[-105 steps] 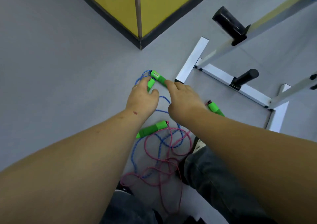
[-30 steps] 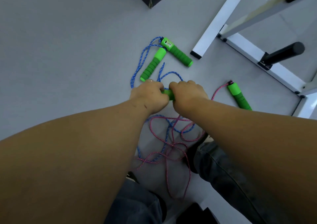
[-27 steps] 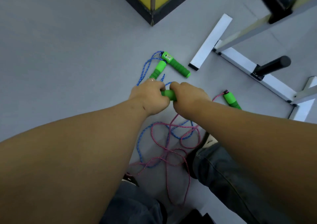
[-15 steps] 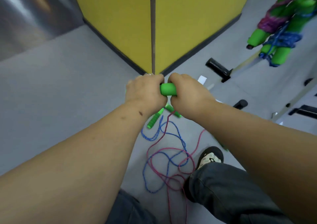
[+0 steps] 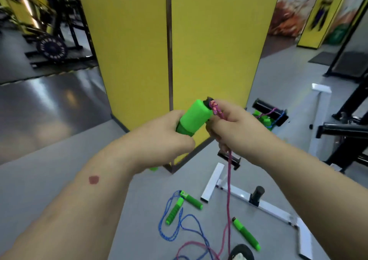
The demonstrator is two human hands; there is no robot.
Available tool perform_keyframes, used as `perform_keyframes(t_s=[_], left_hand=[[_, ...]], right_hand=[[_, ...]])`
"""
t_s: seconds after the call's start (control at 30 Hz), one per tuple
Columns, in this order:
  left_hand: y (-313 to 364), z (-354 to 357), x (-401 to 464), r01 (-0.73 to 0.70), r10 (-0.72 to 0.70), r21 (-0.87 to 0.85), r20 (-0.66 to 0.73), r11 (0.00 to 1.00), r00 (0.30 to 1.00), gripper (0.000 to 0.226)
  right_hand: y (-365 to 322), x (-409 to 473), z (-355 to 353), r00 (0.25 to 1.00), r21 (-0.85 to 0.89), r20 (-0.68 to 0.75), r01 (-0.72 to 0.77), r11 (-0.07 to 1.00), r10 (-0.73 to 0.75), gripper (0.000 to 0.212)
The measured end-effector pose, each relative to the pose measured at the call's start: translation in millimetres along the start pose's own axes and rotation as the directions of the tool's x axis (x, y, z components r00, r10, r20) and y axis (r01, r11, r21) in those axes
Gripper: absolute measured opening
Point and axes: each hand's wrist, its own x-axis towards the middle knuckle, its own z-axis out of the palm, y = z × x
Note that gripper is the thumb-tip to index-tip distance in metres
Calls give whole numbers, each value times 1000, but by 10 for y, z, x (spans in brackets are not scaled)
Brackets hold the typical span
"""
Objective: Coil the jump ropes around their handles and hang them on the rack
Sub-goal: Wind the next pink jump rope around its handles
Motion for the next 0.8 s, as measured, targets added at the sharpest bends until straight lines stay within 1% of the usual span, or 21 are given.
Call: perform_keyframes(t_s=[0.03,0.07,0.1,0.13,0.17,0.2,0.23,0.27,0.3,0.33,0.4,0.47,0.5,0.53,0.57,0.6,0.63,0.67,0.7,0.73,0.8], left_hand=[[116,-81,-93,-17,41,-225,100,974,994,30],[223,-149,-170,-24,101,-415,164,910,981,32],[327,-197,-225,-34,158,-549,179,835,971,30],[427,-219,-250,-52,187,-629,150,775,971,25],[520,-220,-254,-76,180,-663,89,745,980,20],[586,-212,-228,-108,146,-639,7,761,989,15],[631,-187,-186,-132,104,-581,-82,803,991,11],[649,-155,-134,-146,70,-528,-162,837,984,11],[651,-118,-87,-155,44,-517,-221,842,974,13],[652,-72,-52,-163,19,-541,-261,825,965,15],[660,15,-22,-182,-24,-620,-309,763,951,17],[702,47,-36,-189,-61,-728,-302,659,951,18],[719,45,-61,-193,-56,-786,-278,587,959,16],[736,32,-96,-195,-33,-830,-248,522,968,13],[750,27,-139,-187,3,-860,-211,476,978,11],[760,32,-189,-167,45,-883,-164,438,986,12],[759,56,-236,-136,87,-906,-111,401,990,13],[770,95,-281,-103,130,-927,-59,360,990,13],[778,138,-313,-73,170,-942,-17,327,985,14],[795,174,-338,-56,200,-952,6,301,980,16],[840,188,-342,-65,201,-964,-12,258,980,18]], right_hand=[[-74,-13,-54,999,78,19,-33,996,32,31],[-122,-18,-81,998,74,15,-60,995,59,31],[-153,-25,-89,998,-37,2,-66,997,66,28],[-167,-46,-69,998,-235,0,-56,970,58,24],[-170,-76,-35,999,-425,14,-30,905,40,19],[-186,-118,3,999,-557,28,-12,830,33,17],[-231,-167,28,999,-629,29,-1,777,25,16],[-322,-215,32,1000,-641,22,11,768,5,16],[-433,-254,11,1000,-632,15,21,775,-15,15],[-558,-303,-19,999,-625,10,31,780,-32,13],[-763,-391,-88,996,-657,-6,63,751,-89,12],[-902,-465,-123,986,-666,-14,115,737,-167,12],[-947,-478,-123,980,-625,-32,135,769,-198,13],[-994,-479,-123,977,-532,-65,138,835,-202,16],[-1040,-458,-134,977,-354,-113,128,926,-179,21],[-1097,-410,-164,980,-99,-156,112,989,-127,23],[-1161,-338,-209,981,145,-182,97,985,-70,24],[-1235,-259,-266,982,325,-185,87,942,-27,24],[-1321,-186,-323,986,433,-169,73,898,2,23],[-1404,-121,-372,990,496,-143,57,866,16,22],[-1519,-35,-426,995,556,-103,47,830,13,24]])
